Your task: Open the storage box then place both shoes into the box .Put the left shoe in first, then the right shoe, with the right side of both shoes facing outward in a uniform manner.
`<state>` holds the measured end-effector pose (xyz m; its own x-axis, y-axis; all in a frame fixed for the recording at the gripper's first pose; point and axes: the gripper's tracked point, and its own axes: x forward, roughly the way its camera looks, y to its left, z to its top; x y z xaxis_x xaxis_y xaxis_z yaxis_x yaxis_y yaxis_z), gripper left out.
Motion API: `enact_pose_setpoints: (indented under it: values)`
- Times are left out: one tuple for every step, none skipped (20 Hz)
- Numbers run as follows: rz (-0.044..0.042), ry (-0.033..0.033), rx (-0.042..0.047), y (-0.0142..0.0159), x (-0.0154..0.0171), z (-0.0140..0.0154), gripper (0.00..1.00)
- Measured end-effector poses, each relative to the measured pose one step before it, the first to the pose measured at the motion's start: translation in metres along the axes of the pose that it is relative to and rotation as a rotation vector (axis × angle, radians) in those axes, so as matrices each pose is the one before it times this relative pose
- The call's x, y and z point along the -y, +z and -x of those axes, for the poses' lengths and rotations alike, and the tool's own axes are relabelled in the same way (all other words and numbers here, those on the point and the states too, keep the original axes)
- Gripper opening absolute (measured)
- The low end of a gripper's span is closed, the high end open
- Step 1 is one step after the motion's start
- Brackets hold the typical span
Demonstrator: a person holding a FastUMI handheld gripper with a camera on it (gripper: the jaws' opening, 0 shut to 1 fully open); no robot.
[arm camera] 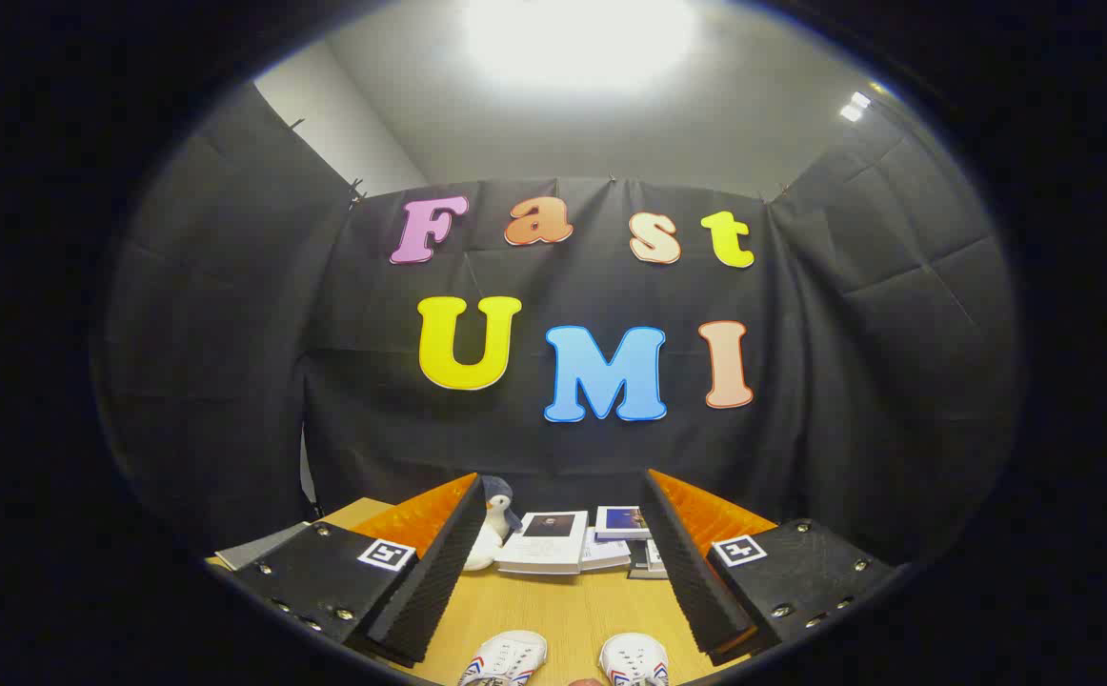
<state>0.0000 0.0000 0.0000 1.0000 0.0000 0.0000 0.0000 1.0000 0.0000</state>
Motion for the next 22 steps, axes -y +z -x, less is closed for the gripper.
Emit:
enact_pose_setpoints:
  values:
    - [-0.00176,-0.00192,0.00394,0.00196,0.00021,0.0001,0.98]
    - [0.00037,-0.00025,0.0024,0.00132,0.00069,0.00074,0.98]
    - [0.0016,0.00063,-0.00181,-0.00001,-0.00058,0.00064,0.98]
    - [0.00204,0.00031,-0.00233,-0.00149,-0.00042,0.00029,0.98]
    - [0.0008,0.00158,-0.00188,-0.00035,-0.00043,0.00048,0.98]
    - [-0.00135,0.00073,-0.0057,-0.0013,-0.00047,0.00121,0.98]
    - [-0.00571,0.00153,-0.00215,-0.0002,-0.00066,0.00171,0.98]
    - [-0.005,0.00375,0.00734,0.00297,-0.0014,0.00191,0.98]
    - [-0.00023,0.00106,0.00407,0.00218,-0.00048,0.00089,0.98]
    - [0.00401,0.00067,0.00152,-0.0007,0.00074,0.00149,0.98]
    - [0.00424,-0.0004,0.00026,0.00061,0.00026,0.00082,0.98]
    - [0.00192,0.00214,-0.00118,-0.00085,-0.00028,0.00135,0.98]
    - [-0.00154,-0.00001,-0.00241,-0.00055,0.00016,0.00093,0.97]
    - [-0.00353,0.00033,-0.00315,-0.00058,0.00008,0.00158,0.98]
    - [-0.00535,0.00095,-0.00132,-0.00054,-0.00024,0.00095,0.98]
    - [-0.00582,0.00053,-0.0021,-0.0007,-0.00013,0.00149,0.98]
    - [-0.00754,0.00289,-0.00295,-0.00086,-0.00018,0.00092,0.98]
    - [-0.01209,0.00482,-0.00365,-0.00201,-0.00094,0.00051,0.98]
    - [-0.01802,0.00939,-0.00729,-0.00231,-0.00208,0.00099,0.98]
    - [-0.02507,0.01679,-0.01206,-0.00474,-0.00414,0.00025,0.98]
    - [-0.03274,0.01661,-0.00865,-0.00266,-0.00366,0.00066,0.98]
    - [-0.03818,0.01316,-0.00932,-0.00259,-0.00171,0.00028,0.98]
